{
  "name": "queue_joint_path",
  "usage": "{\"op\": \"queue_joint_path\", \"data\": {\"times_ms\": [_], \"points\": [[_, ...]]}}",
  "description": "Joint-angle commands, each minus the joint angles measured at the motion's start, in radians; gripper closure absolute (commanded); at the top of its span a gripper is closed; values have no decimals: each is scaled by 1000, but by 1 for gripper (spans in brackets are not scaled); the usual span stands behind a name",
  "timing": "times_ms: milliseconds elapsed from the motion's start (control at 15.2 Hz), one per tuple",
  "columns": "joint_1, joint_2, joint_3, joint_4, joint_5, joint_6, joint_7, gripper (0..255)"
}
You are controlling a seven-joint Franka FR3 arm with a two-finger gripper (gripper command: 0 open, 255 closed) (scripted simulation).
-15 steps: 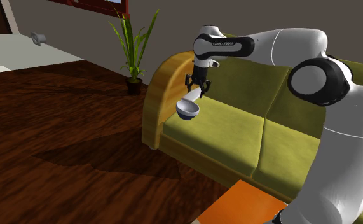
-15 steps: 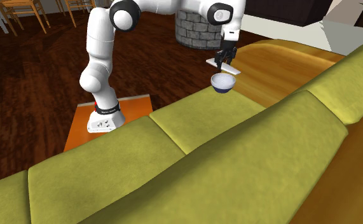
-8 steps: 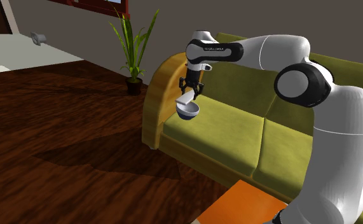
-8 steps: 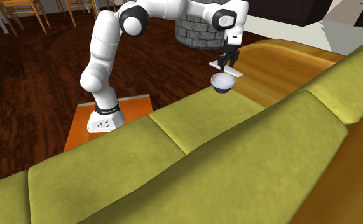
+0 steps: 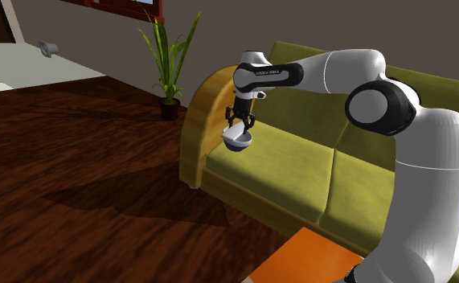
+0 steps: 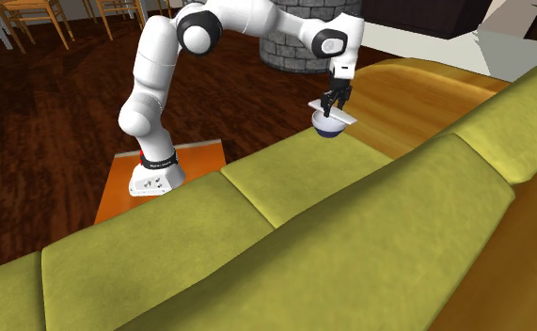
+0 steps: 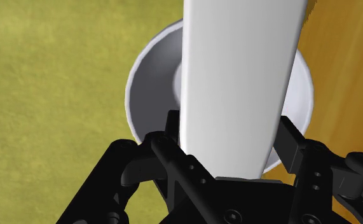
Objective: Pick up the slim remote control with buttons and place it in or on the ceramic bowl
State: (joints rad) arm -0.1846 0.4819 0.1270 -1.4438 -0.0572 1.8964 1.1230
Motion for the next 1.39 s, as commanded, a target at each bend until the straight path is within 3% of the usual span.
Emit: {"op": "queue_joint_path", "data": {"times_ms": [0,462,528,858,1122,1320], "points": [[1,4,0,-5,-1,10,2,255],[1,4,0,-5,-1,9,2,255],[1,4,0,-5,-1,10,2,0],[1,4,0,-5,-1,9,2,0],[3,-9,2,104,2,-111,-1,0],[3,-9,2,104,2,-111,-1,0]]}}
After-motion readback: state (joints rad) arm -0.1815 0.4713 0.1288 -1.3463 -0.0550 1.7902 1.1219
